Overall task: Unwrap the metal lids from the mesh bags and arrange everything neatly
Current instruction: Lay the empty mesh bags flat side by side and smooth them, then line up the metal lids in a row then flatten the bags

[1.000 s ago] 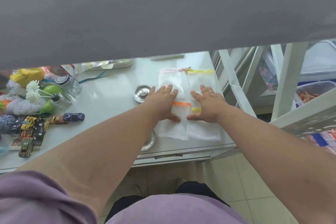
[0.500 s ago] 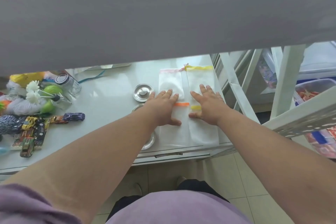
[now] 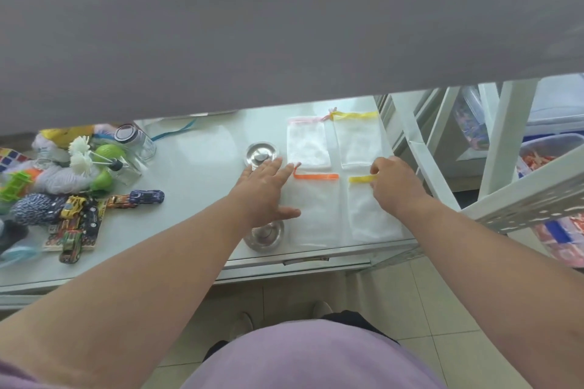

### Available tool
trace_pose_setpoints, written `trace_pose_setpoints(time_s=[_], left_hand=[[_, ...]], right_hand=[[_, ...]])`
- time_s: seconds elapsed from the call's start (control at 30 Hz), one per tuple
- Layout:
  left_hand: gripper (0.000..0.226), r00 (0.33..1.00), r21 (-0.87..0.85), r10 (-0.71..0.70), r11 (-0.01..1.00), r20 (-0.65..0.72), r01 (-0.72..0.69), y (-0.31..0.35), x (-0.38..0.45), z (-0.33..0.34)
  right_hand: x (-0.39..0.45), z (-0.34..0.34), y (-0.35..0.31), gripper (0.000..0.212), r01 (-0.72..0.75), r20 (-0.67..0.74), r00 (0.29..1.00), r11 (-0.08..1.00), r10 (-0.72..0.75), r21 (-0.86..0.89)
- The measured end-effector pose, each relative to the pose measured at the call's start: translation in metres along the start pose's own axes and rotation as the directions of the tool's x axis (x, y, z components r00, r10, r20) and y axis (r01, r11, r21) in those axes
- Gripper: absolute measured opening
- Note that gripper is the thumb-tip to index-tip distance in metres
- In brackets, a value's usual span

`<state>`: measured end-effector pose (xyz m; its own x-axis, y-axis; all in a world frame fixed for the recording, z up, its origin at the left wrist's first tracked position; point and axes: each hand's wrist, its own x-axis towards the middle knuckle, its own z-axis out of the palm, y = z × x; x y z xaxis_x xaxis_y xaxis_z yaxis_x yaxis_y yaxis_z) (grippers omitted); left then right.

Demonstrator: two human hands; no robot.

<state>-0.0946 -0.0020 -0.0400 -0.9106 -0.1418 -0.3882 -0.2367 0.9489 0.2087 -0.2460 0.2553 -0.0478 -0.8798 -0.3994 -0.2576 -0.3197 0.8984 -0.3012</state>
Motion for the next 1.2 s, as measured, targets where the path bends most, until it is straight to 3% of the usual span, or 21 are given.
trace_pose_setpoints(time_s=[0.17,0.37,0.5,0.63,0.97,1.2], left_hand=[[0.111,0.998,-0.096,-0.063,0.994,-0.016,0.061,-0.025,-0.018,0.002],[0.114,0.994,-0.172,-0.084,0.982,-0.068,0.071,-0.057,-0.04,0.002],[0.107,0.985,-0.26,-0.122,0.962,-0.119,0.087,-0.079,-0.051,-0.002],[0.095,0.981,-0.329,-0.152,0.939,-0.122,0.105,-0.087,-0.054,-0.002],[0.064,0.99,-0.327,-0.134,0.939,-0.049,0.11,-0.072,-0.055,-0.006],[0.052,0.989,-0.234,-0.144,0.963,-0.038,0.131,-0.069,-0.046,-0.005]], right_hand=[[-0.013,0.005,-0.027,0.038,0.039,-0.094,0.994,0.985,-0.056,-0.169],[-0.022,0.02,-0.096,0.041,0.224,-0.057,0.973,0.974,-0.222,0.027],[-0.016,0.033,-0.141,0.038,0.258,-0.022,0.966,0.955,-0.258,0.148],[-0.005,0.046,-0.175,0.043,0.268,0.037,0.96,0.95,-0.277,0.161],[0.031,0.058,-0.21,0.027,0.339,0.011,0.94,0.937,-0.341,0.084],[0.043,0.055,-0.231,0.037,0.35,0.071,0.934,0.937,-0.35,0.011]])
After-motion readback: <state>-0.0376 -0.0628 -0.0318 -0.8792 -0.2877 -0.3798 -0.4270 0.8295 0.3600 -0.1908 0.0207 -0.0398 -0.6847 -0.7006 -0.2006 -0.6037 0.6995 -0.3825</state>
